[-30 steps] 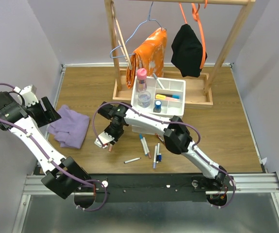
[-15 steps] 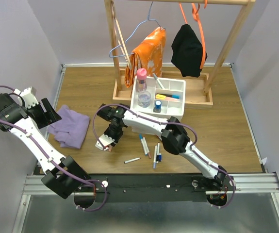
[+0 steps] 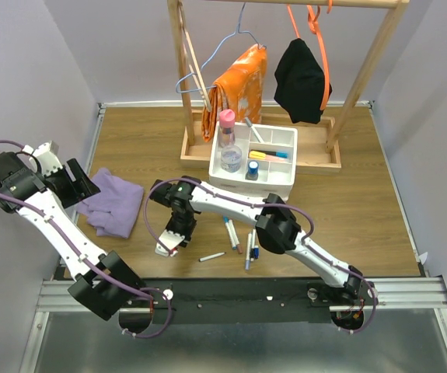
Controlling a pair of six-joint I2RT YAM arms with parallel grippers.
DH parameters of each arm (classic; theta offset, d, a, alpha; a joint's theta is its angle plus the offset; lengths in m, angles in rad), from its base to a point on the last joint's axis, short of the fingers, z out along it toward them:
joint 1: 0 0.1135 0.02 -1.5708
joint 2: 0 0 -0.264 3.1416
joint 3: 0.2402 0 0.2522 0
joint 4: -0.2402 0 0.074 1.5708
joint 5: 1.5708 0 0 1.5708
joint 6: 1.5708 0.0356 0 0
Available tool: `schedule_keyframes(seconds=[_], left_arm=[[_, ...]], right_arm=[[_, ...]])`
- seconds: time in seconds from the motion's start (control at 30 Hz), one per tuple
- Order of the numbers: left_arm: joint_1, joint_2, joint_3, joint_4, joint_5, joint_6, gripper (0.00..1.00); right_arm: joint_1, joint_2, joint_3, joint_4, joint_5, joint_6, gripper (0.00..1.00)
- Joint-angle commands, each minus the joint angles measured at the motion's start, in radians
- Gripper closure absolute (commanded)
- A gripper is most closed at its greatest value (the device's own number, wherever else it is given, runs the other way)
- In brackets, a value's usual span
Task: Sort the stationery into containers
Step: Pick up the pen from the center of the board.
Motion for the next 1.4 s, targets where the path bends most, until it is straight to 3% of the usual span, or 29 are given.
schedule_keyframes(seconds=[0.0, 0.17, 0.43, 0.67, 0.83, 1.0, 1.17, 1.37], left_arm=[[0.009, -0.042, -0.01, -0.005, 0.024, 0.001, 0.21], [0.007, -0.056, -0.009, -0.038, 0.035, 0.025, 0.2], [0.009, -0.076, -0.033, -0.032, 0.072, 0.019, 0.2], [0.007, -0.089, -0.024, -0.038, 0.084, 0.028, 0.2], [0.01, -0.097, -0.017, 0.017, 0.102, 0.019, 0.2], [0.01, -0.1, 0.009, 0.127, 0.142, -0.096, 0.2], [0.009, -0.086, 0.019, 0.207, 0.173, -0.143, 0.2], [0.006, -0.091, -0.006, 0.216, 0.19, -0.074, 0.2]], right_arm=[[0.046, 0.113, -0.03, -0.134, 0.052, 0.017, 0.63], [0.055, 0.123, -0.056, -0.134, 0.089, 0.051, 0.84], [0.06, 0.145, -0.038, -0.133, 0.101, 0.172, 0.76], [0.061, 0.13, -0.073, -0.134, 0.053, 0.253, 0.93], [0.058, -0.039, -0.128, -0.12, -0.102, 0.368, 0.95], [0.056, -0.232, -0.219, 0.025, -0.201, 0.527, 0.98], [0.049, -0.434, -0.291, 0.209, -0.294, 0.79, 0.99], [-0.031, -0.556, -0.137, 0.288, -0.348, 1.073, 0.99]])
